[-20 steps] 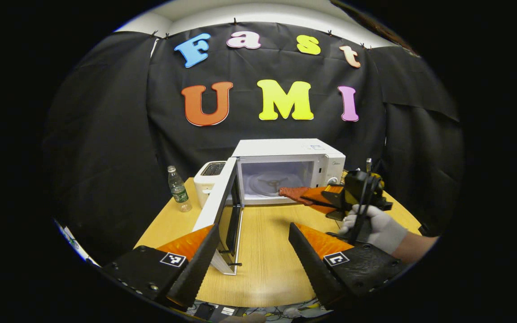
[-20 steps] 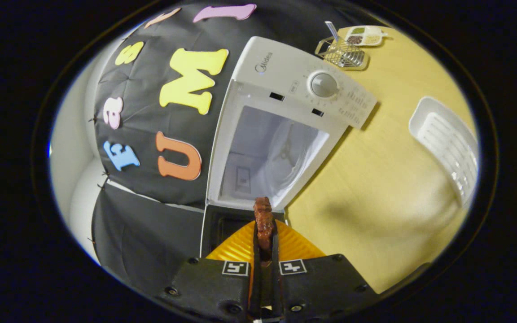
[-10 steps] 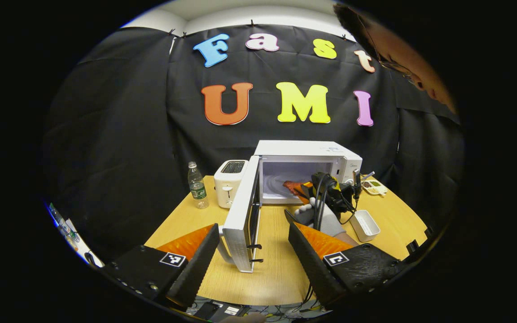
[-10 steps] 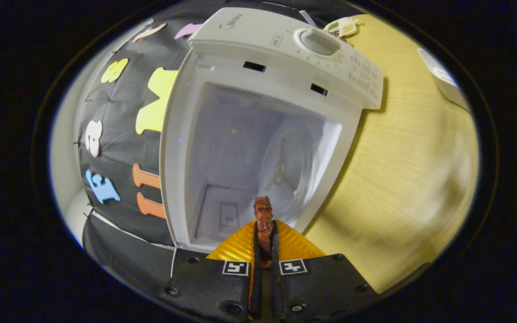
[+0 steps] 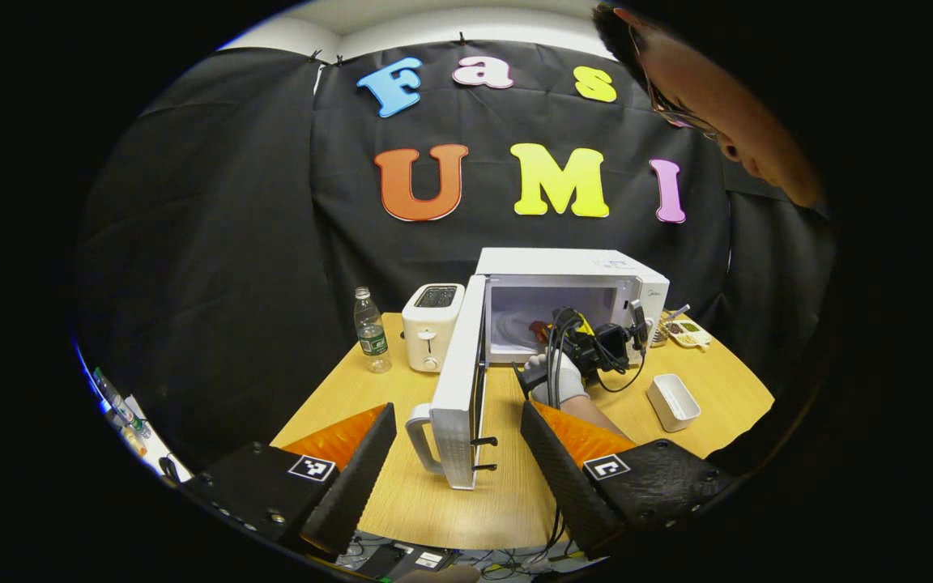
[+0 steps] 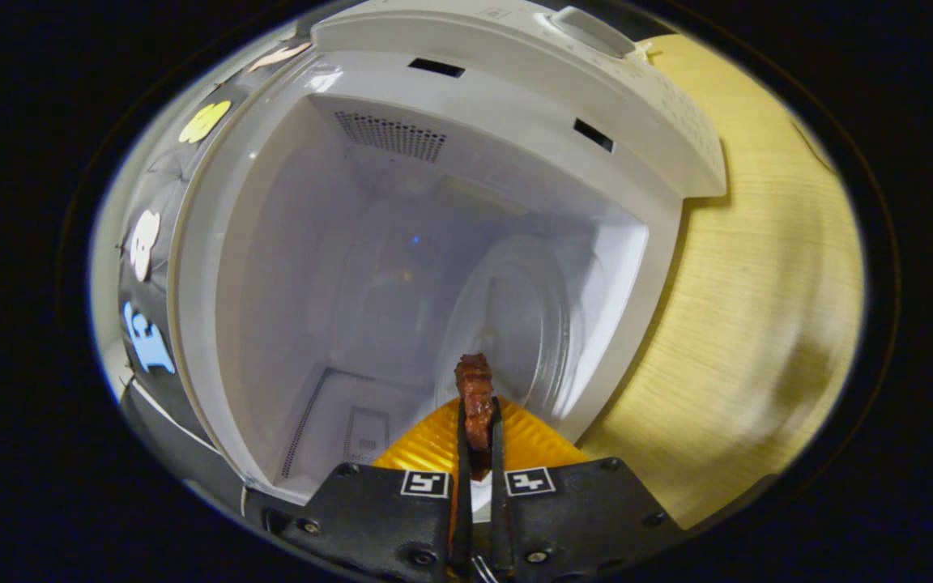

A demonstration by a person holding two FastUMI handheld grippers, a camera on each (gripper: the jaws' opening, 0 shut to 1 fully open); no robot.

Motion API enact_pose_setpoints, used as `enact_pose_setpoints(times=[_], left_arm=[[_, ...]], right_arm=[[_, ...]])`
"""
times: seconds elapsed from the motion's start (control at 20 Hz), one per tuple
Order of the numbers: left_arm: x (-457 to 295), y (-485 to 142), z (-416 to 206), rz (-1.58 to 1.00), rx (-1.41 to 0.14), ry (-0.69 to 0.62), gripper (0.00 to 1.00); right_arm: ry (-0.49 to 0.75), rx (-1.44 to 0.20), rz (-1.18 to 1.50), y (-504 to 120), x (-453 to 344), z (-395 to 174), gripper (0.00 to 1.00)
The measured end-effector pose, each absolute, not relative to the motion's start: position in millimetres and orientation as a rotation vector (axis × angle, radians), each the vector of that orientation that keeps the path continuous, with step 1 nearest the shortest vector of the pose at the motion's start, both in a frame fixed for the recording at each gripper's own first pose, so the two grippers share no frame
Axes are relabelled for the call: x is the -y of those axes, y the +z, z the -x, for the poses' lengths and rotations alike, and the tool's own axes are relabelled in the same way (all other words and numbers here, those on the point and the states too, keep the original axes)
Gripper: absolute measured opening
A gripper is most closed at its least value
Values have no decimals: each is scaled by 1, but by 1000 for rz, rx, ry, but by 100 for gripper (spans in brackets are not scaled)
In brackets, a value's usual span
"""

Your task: Open the microwave oven with the left hand, put the food in, and close the microwave oven.

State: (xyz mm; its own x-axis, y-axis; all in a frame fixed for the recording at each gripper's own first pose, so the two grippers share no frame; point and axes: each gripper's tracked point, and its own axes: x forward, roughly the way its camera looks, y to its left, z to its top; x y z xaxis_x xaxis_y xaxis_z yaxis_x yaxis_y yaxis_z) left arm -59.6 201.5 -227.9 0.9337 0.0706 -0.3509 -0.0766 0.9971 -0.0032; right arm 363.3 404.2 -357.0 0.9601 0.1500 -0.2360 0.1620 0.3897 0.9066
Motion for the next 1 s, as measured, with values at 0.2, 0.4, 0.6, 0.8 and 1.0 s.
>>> enact_pose_setpoints(times=[0.2,0.4,0.6,0.8,1.0], left_arm=[[-202,-226,50,-3,-346,60,95],[-205,-230,48,20,-351,65,95],[-206,-235,46,37,-353,72,95],[-207,-233,44,39,-340,65,95],[-203,-231,40,63,-327,63,95]], right_arm=[[7,-294,-961,-357,-400,-367,14],[-15,-291,-761,-360,-394,-368,12],[-24,-289,-671,-361,-385,-370,35],[27,-256,-513,-344,-390,-368,53],[44,-262,-389,-346,-389,-363,72]])
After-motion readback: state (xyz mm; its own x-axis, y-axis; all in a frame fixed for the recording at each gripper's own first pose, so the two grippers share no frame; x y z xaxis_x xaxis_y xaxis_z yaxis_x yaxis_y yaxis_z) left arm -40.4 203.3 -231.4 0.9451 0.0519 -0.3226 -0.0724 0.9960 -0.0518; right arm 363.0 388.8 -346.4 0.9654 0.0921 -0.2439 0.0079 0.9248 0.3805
